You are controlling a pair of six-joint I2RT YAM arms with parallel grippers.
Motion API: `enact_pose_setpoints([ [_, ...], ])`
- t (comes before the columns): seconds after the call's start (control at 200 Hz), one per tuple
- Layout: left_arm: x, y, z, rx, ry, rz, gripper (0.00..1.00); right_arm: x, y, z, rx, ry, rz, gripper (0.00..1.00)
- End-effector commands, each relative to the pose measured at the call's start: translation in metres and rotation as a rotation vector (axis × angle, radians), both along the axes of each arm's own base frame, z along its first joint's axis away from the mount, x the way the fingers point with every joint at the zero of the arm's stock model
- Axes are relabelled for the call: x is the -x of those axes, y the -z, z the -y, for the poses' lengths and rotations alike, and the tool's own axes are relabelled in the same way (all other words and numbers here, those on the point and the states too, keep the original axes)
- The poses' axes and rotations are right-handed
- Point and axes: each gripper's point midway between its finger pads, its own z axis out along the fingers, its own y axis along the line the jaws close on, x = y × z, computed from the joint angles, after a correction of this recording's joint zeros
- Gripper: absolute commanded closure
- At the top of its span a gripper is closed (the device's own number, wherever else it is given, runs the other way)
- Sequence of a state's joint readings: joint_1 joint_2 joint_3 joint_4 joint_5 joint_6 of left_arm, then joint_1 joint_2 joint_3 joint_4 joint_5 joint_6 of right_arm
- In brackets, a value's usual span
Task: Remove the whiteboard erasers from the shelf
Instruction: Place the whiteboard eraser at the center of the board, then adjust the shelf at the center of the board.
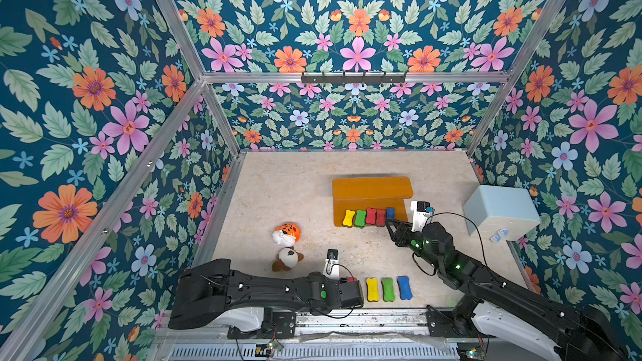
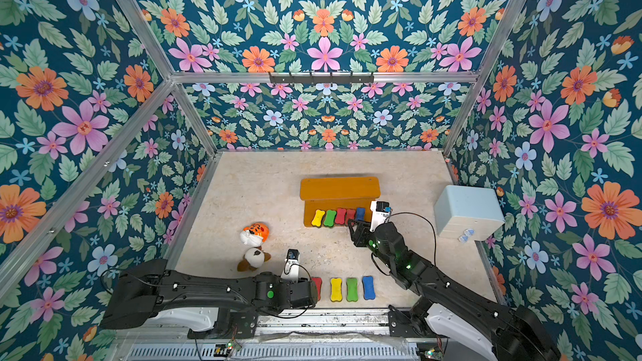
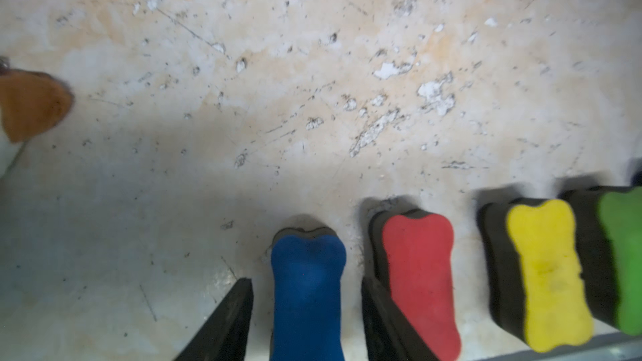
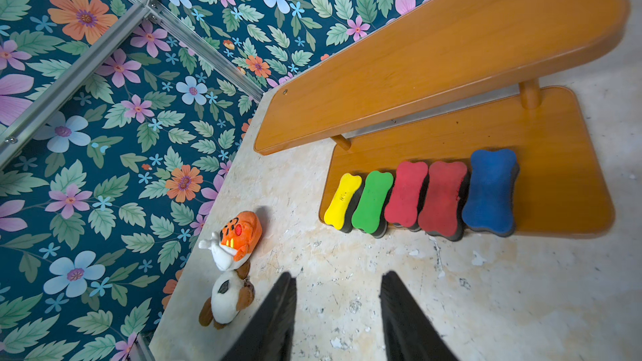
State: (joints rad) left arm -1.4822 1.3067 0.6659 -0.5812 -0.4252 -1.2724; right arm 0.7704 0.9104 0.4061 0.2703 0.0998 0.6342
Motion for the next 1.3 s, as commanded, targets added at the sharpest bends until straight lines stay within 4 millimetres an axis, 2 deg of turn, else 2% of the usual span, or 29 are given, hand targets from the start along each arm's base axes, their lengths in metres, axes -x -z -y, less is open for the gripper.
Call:
enact_pose_setpoints([
  [0.0, -0.014, -0.017, -0.003, -0.012, 0.01, 0.058, 0.44, -0.001, -0.006, -0.002, -0.01, -0.001, 0.009, 0.55],
  [0.135, -0.032, -0.037, 0.003, 0.035, 0.019, 0.067, 0.43, -0.002, -0.007, -0.002, 0.002, -0.002, 0.006, 0.55],
  [0.455, -0.08, -0.068, 0.01, 0.13, 0.037, 0.065, 0.43, -0.01, -0.012, -0.006, 0.048, 0.0, 0.005, 0.54],
  [0.81, -0.135, -0.104, 0.023, 0.21, 0.08, 0.07, 0.42, -0.032, -0.019, -0.003, 0.073, 0.007, -0.007, 0.53],
  [1.08, -0.186, -0.129, 0.026, 0.274, 0.092, 0.07, 0.39, -0.054, -0.025, 0.015, 0.096, 0.039, -0.027, 0.52],
  [1.295, -0.225, -0.153, 0.024, 0.335, 0.085, 0.095, 0.27, -0.075, -0.032, 0.046, 0.114, 0.099, -0.051, 0.51],
])
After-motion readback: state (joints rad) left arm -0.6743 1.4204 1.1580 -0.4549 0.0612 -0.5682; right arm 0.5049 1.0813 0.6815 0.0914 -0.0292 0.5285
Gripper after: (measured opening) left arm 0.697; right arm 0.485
